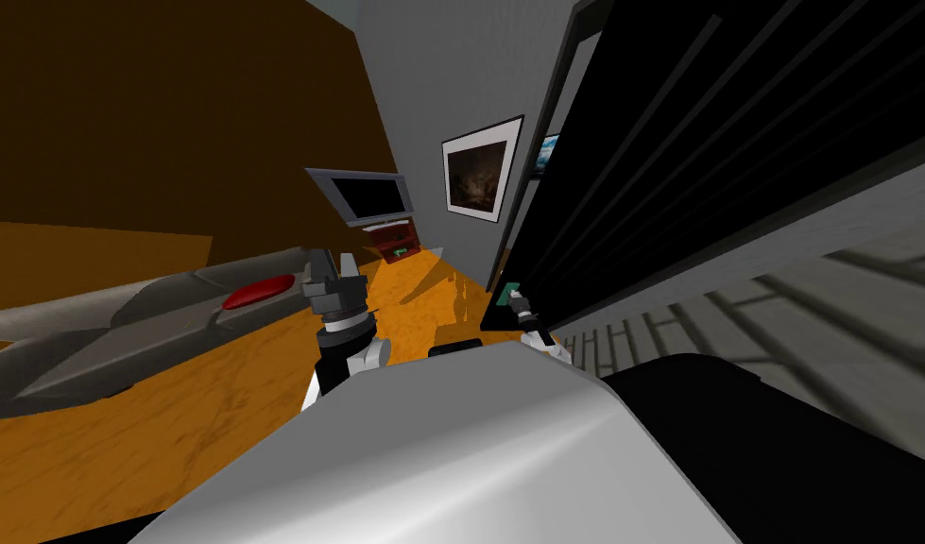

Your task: Pull the door open

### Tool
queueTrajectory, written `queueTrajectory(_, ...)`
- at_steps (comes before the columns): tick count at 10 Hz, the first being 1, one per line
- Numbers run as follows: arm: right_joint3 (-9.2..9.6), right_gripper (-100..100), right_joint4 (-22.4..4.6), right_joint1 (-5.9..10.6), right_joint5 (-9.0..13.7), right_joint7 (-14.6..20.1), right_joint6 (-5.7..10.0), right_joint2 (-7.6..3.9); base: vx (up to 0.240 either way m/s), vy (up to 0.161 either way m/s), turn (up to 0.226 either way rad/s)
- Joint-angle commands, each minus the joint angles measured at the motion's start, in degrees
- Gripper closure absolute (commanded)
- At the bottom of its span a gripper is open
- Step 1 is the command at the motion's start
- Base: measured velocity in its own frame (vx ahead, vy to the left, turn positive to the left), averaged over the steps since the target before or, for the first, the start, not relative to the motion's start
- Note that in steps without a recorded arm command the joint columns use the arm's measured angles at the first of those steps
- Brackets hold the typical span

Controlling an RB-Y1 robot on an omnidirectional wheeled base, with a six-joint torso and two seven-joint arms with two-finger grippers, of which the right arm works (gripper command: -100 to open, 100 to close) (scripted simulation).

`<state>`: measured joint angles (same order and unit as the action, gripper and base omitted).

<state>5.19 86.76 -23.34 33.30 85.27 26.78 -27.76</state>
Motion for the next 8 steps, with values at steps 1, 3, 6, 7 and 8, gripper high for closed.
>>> queueTrajectory(1,0.69,100,0.3,-0.44,-0.2,1.0,0.97,-1.03,-0.205,-0.059,0.122)
queueTrajectory(3,0.8,100,0.3,-0.59,-0.2,1.0,0.7,-1.13,-0.142,-0.022,0.059)
queueTrajectory(6,2.08,100,0.3,-1.59,-0.7,2.8,2.42,-3.01,-0.178,-0.042,0.131)
queueTrajectory(7,2.44,100,0.3,-1.87,-0.8,3.3,2.97,-3.61,-0.209,-0.071,0.117)
queueTrajectory(8,2.8,100,0.3,-2.17,-1.0,3.9,3.56,-4.23,-0.217,-0.044,0.129)
